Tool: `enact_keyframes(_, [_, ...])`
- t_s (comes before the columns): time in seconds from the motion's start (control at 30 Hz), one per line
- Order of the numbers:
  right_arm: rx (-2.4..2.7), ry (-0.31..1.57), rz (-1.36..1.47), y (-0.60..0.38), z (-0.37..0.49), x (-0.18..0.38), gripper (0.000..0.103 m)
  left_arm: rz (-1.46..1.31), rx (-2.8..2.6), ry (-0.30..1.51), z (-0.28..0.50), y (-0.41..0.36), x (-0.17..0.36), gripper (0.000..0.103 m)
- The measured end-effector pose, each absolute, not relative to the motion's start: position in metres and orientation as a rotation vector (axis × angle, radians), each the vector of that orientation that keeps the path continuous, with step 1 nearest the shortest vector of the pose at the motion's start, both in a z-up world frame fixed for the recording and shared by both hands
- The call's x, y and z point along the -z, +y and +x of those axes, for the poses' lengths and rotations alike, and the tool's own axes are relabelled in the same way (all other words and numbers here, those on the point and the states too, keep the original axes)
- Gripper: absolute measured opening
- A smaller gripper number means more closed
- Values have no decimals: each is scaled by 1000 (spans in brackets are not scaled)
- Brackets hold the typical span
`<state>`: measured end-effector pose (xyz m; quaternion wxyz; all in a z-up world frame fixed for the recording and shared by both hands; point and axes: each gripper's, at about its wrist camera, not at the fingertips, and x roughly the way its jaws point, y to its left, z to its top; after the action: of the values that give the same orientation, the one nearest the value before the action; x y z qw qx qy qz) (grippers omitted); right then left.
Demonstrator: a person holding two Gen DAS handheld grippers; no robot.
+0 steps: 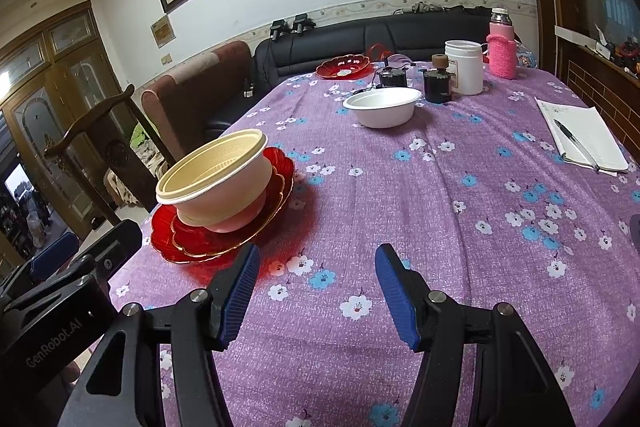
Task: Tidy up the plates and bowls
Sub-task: 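Pull the right tool back from the stacked dishes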
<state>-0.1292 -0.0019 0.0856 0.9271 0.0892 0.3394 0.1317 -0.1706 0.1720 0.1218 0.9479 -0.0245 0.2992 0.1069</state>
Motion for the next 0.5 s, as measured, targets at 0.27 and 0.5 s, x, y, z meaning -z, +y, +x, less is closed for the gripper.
enact_keyframes(0.27, [-254, 667, 181, -6, -138, -93, 65, -80, -180, 605, -174, 170, -126, 91])
enact_keyframes(0.5, [-259, 657, 217, -18, -140, -98, 65, -72, -149, 617, -174, 159, -134, 91])
